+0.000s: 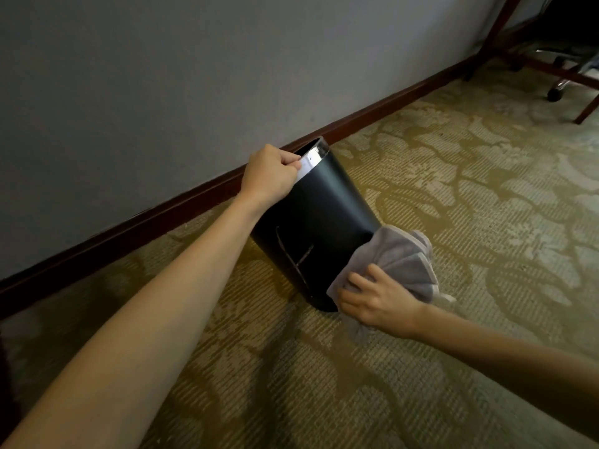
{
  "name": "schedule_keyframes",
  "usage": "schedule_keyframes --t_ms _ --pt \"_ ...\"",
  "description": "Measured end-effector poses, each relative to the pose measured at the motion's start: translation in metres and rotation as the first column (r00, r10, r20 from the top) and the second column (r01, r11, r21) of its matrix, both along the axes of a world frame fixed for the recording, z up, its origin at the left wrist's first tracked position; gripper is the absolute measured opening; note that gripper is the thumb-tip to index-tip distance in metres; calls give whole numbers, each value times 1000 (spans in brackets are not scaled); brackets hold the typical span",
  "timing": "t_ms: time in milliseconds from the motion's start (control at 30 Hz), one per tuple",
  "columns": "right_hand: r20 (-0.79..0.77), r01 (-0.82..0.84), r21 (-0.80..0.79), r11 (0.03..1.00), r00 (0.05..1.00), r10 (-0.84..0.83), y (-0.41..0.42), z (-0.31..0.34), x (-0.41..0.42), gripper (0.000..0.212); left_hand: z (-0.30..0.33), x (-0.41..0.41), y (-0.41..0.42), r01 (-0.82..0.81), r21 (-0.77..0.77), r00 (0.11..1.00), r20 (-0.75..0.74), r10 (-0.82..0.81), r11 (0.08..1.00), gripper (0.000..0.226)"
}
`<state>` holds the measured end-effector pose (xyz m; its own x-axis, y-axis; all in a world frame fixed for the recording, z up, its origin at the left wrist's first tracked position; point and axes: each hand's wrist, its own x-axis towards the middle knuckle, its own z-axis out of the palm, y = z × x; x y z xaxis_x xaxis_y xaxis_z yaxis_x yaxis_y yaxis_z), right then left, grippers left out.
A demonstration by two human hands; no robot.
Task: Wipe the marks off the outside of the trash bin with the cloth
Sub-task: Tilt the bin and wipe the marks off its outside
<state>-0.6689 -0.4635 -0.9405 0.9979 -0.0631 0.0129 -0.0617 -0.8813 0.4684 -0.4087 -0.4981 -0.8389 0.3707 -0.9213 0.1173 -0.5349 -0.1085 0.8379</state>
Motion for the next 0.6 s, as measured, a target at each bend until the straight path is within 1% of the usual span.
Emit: schedule_keyframes --t_ms 33,67,167,267,333,367,433,500,533,600 --pt "25 -12 7 1000 1000 11 -4 9 7 19 -1 0 -1 -9 0 1000 10 9 1000 20" --pt "83 -21 6 1000 996 20 -10 18 16 19 -1 0 -1 -13 1 1000 14 13 1000 20" --pt "302 19 7 1000 953 -20 -23 41 45 20 -1 -4 2 9 -11 1000 23 -9 1000 19" --pt "401 70 2 998 914 -65 -20 34 55 23 1 -6 6 44 -17 999 30 -43 999 18" --pt "393 55 -23 998 919 -42 -11 15 44 24 1 -5 7 52 -7 999 -10 -52 999 22" --pt "356 39 -26 999 934 -27 -6 5 34 25 0 -4 7 59 -1 998 -28 -59 998 23" --pt "225 8 -12 1000 974 -5 5 -13 15 26 -1 -5 7 76 14 996 -57 -75 997 21" --pt "88 15 20 1000 996 -17 14 -22 1 26 -2 -9 5 95 28 994 -62 -93 995 16" --pt "67 30 46 998 997 -33 16 -22 -2 25 -2 -11 5 98 29 994 -56 -97 995 17" --pt "139 50 102 994 988 -64 11 -13 2 23 -2 -16 3 72 21 997 -20 -71 997 22"
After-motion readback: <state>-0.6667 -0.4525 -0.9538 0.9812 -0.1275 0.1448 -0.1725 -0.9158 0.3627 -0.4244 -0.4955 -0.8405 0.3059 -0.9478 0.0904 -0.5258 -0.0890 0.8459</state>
